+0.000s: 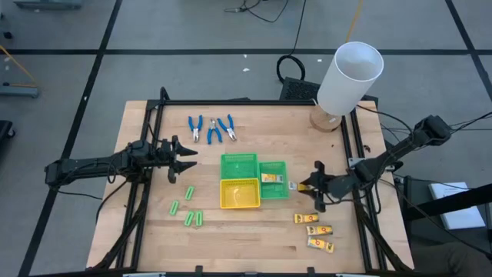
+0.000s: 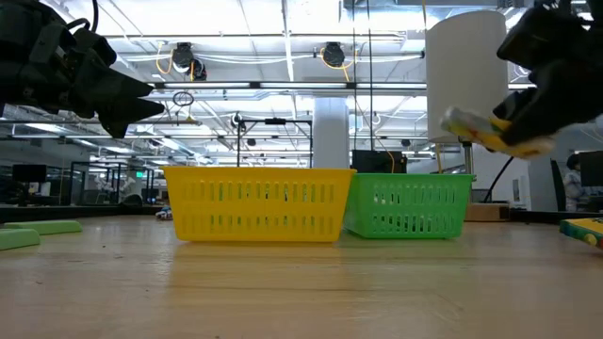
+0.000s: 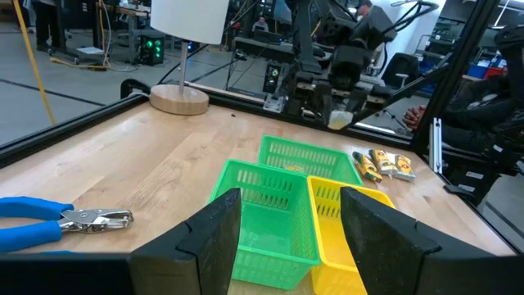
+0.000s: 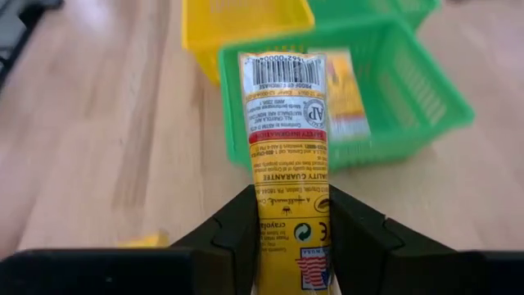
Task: Pick & Place School Supplies
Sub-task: Put the yellow crayon box into the right green bin
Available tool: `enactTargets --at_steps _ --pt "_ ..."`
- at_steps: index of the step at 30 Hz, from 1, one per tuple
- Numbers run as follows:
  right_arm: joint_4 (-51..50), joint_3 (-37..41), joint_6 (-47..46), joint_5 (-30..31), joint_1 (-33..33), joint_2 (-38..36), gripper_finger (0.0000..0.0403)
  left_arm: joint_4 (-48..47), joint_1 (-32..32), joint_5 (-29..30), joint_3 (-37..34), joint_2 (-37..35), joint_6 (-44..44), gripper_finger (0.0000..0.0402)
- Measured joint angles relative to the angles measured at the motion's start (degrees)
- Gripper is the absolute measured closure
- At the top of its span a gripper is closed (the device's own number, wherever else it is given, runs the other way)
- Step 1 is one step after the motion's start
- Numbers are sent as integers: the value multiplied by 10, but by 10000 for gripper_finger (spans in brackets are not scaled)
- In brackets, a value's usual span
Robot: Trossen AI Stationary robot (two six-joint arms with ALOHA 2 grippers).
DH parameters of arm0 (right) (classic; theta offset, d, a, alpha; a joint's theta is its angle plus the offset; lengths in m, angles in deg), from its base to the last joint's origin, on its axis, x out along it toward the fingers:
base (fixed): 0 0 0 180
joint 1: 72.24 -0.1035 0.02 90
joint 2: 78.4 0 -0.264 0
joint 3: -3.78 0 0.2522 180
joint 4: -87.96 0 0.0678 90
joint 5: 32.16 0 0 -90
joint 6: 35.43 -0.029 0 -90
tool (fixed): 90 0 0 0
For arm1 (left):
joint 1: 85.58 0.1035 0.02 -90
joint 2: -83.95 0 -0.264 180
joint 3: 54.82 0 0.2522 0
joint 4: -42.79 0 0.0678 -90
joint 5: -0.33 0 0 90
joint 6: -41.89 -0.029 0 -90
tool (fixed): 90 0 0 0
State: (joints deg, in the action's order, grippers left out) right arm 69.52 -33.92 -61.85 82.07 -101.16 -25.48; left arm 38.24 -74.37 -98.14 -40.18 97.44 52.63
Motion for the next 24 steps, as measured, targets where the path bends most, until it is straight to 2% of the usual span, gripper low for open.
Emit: enactTargets --at_steps 10,24 --pt "103 0 85 -1 15 11 287 0 0 0 0 0 0 188" --pt "288 0 179 -3 21 115 287 0 0 0 0 0 0 188"
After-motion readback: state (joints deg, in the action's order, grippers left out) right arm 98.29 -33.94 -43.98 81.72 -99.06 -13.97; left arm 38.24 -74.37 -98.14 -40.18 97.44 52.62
